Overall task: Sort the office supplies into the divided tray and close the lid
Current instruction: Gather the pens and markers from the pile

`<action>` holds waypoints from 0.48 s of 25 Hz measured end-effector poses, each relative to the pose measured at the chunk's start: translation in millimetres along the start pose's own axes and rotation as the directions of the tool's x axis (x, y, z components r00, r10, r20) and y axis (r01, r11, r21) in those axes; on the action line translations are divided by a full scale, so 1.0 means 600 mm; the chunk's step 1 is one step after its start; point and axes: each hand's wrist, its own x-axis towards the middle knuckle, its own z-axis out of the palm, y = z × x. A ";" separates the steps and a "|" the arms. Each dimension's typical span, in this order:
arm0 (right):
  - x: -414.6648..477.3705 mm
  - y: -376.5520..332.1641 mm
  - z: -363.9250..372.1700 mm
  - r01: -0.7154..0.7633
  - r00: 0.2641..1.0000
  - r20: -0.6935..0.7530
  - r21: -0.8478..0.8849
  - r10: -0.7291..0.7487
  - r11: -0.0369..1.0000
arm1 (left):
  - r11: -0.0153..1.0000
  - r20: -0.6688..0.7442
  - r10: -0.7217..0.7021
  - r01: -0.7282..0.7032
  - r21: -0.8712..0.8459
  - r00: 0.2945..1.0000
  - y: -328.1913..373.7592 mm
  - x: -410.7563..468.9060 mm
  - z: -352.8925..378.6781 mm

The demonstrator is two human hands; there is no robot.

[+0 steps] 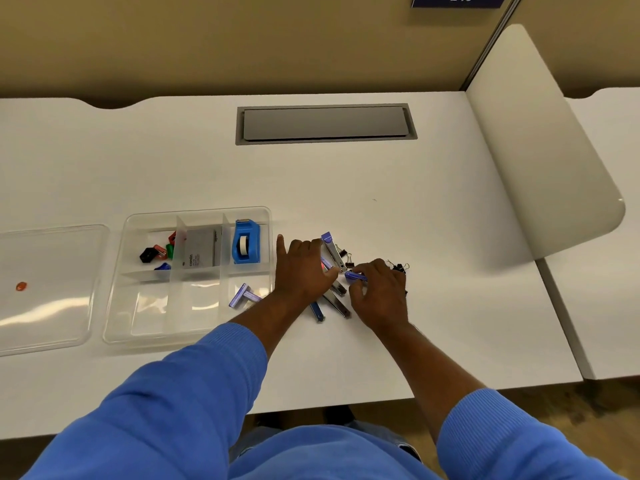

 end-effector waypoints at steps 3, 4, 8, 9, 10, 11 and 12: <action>0.004 -0.003 -0.006 -0.013 1.000 -0.006 -0.001 0.013 1.000 | 1.000 -0.021 0.004 -0.005 -0.020 1.000 0.002 0.004 -0.002; 0.006 -0.005 -0.007 -0.012 1.000 -0.006 -0.003 0.012 1.000 | 0.999 -0.032 0.010 -0.011 -0.033 0.999 0.003 0.005 -0.004; 0.014 -0.021 -0.008 0.000 1.000 -0.012 0.004 0.000 1.000 | 0.994 -0.122 0.048 -0.059 -0.089 0.991 -0.006 -0.001 -0.018; 0.018 -0.030 -0.009 0.007 1.000 -0.022 0.011 -0.006 1.000 | 0.992 -0.142 0.053 -0.069 -0.106 0.988 -0.013 -0.005 -0.024; 0.022 -0.041 -0.010 0.021 0.999 -0.036 0.018 -0.021 1.000 | 0.989 -0.164 0.056 -0.077 -0.123 0.985 -0.021 -0.009 -0.031; 0.026 -0.056 -0.011 0.042 0.998 -0.049 0.024 -0.041 0.999 | 0.987 -0.189 0.059 -0.085 -0.136 0.980 -0.031 -0.014 -0.039; 0.031 -0.070 -0.012 0.061 0.997 -0.056 0.032 -0.059 0.998 | 0.985 -0.217 0.061 -0.094 -0.146 0.974 -0.041 -0.019 -0.047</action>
